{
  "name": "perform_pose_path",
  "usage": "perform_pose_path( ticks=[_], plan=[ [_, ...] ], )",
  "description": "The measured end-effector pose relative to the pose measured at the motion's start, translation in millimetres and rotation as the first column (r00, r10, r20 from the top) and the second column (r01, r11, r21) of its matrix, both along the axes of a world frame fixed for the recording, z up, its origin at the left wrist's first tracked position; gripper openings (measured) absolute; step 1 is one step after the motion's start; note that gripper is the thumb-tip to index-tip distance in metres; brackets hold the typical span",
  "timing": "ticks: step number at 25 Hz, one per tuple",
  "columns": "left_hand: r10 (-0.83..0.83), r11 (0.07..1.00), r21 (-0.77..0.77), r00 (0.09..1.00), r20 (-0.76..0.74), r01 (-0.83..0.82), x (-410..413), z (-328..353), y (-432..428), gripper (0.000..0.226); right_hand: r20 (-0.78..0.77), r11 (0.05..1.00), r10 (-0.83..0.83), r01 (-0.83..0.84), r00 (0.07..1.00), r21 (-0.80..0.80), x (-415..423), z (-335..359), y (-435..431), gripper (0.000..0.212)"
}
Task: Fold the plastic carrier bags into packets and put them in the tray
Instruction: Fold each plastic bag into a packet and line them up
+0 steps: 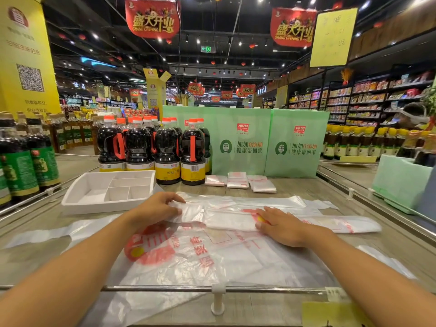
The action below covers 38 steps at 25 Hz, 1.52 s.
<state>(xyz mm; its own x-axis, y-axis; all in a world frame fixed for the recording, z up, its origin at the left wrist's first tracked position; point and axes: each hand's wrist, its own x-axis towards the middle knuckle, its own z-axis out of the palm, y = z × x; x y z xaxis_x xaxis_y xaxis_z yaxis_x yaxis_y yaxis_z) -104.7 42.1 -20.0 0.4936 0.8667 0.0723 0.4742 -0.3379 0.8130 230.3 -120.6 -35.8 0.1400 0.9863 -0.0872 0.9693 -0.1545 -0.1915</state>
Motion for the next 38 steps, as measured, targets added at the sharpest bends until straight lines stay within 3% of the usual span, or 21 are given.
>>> perform_pose_path(
  ticks=[3, 7, 10, 16, 20, 24, 26, 30, 33, 35, 38],
  plan=[
    [0.058, 0.997, -0.061, 0.996, 0.06, -0.055, -1, 2, 1, 0.017, 0.002, 1.0, 0.009, -0.009, 1.0, 0.0, 5, -7, 3, 0.1],
    [0.094, 0.991, -0.109, 0.986, 0.138, -0.08, 6, 12, -3, 0.018, 0.053, 1.0, -0.023, 0.023, 0.998, 0.011, -6, -10, 6, 0.062],
    [0.128, 0.987, -0.119, 0.975, 0.184, -0.107, 18, 27, -5, 0.02, 0.066, 1.0, -0.023, 0.023, 0.998, -0.003, -12, -10, 5, 0.061],
    [0.141, 0.984, -0.128, 0.98, 0.139, -0.124, 66, 43, -15, 0.018, 0.076, 1.0, -0.02, 0.019, 0.997, 0.009, -14, -8, 5, 0.064],
    [0.098, 0.995, -0.01, 0.993, 0.066, -0.097, 99, 25, -25, 0.027, 0.079, 1.0, -0.031, 0.03, 0.996, 0.005, -13, -11, 8, 0.066],
    [0.05, 0.957, 0.288, 0.997, -0.061, -0.03, 108, 1, -32, 0.016, 0.077, 1.0, -0.028, 0.028, 0.997, 0.002, -12, -13, 10, 0.065],
    [-0.038, 0.928, 0.365, 0.993, -0.115, 0.078, 105, -5, -34, 0.012, 0.081, 1.0, -0.027, 0.026, 0.996, 0.004, -11, -14, 12, 0.064],
    [-0.144, 0.872, 0.379, 0.902, -0.408, 0.31, 98, -11, -31, 0.033, 0.086, 0.999, -0.034, 0.034, 0.996, -0.003, -13, -13, 11, 0.065],
    [-0.139, 0.823, 0.331, 0.729, -0.67, 0.461, 95, -14, -29, 0.048, 0.093, 0.999, -0.036, 0.037, 0.995, -0.004, -16, -11, 9, 0.065],
    [-0.198, 0.819, 0.232, 0.637, -0.745, 0.525, 94, -16, -31, 0.053, 0.094, 0.999, -0.037, 0.039, 0.995, -0.013, -16, -10, 8, 0.066],
    [-0.216, 0.828, 0.166, 0.578, -0.787, 0.536, 93, -15, -34, 0.055, 0.084, 0.999, -0.039, 0.042, 0.996, -0.026, -15, -9, 9, 0.066]
  ],
)
